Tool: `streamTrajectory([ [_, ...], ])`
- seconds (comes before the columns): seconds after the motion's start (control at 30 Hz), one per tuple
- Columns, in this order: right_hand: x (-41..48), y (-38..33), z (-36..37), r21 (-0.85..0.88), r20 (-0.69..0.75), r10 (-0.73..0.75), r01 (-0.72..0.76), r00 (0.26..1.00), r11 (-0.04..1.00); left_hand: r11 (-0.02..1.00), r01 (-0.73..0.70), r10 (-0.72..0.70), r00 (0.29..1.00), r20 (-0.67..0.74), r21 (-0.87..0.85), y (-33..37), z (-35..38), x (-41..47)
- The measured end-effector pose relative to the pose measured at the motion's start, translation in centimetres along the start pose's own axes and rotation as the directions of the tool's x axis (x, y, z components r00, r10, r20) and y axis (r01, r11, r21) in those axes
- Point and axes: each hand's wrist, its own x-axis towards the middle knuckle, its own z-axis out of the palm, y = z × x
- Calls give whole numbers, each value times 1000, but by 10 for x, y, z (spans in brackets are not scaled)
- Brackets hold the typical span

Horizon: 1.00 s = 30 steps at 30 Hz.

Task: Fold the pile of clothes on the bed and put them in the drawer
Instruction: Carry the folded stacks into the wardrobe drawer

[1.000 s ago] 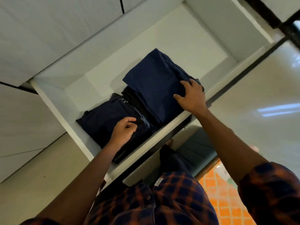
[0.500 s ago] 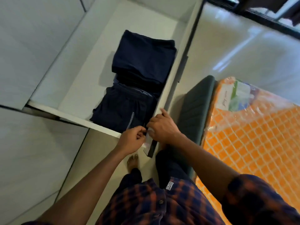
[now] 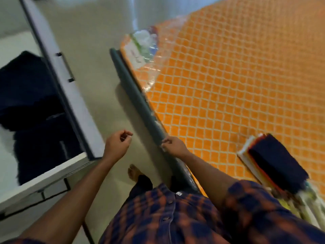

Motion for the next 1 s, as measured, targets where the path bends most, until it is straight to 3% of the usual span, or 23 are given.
streamTrajectory([
  [0.1, -31, 95, -31, 99, -37, 173, -169, 984, 981, 998, 54, -58, 984, 167, 30, 24, 57, 0],
  [0.2, -65, 181, -52, 246, -70, 295, -271, 953, 931, 985, 4, -63, 938, 341, 173, 40, 122, -5],
  [0.33, -95, 267, -71, 466, -239, 423, -279, 874, 839, 940, -113, -87, 833, 547, 321, 73, 206, -16],
  [0.4, -105, 299, -82, 575, -468, 500, -179, 728, 798, 940, -135, -85, 796, 600, 313, 96, 246, -26],
  [0.47, -114, 324, -99, 624, -686, 565, -28, 458, 781, 946, -122, -104, 766, 635, 301, 120, 285, -36],
  [0.53, -118, 350, -124, 633, -755, 610, 25, 243, 774, 956, -83, -131, 735, 666, 280, 143, 318, -40],
  [0.57, -118, 365, -136, 669, -733, 653, 27, 191, 743, 960, -72, -140, 718, 682, 272, 152, 337, -37],
  [0.63, -109, 396, -160, 776, -620, 752, 35, 224, 630, 965, -73, -128, 710, 692, 253, 170, 373, -25],
  [0.7, -98, 426, -174, 839, -522, 789, 26, 324, 544, 972, -92, -83, 723, 686, 215, 184, 409, -9],
  [0.8, -76, 465, -186, 884, -451, 748, 130, 486, 448, 986, -49, -81, 705, 704, 162, 197, 468, 22],
  [0.9, -64, 501, -189, 929, -364, 680, 203, 636, 308, 986, -7, -127, 629, 767, 169, 210, 515, 49],
  [1.0, -57, 526, -180, 947, -316, 637, 192, 703, 258, 984, 62, -172, 527, 832, 164, 218, 552, 62],
])
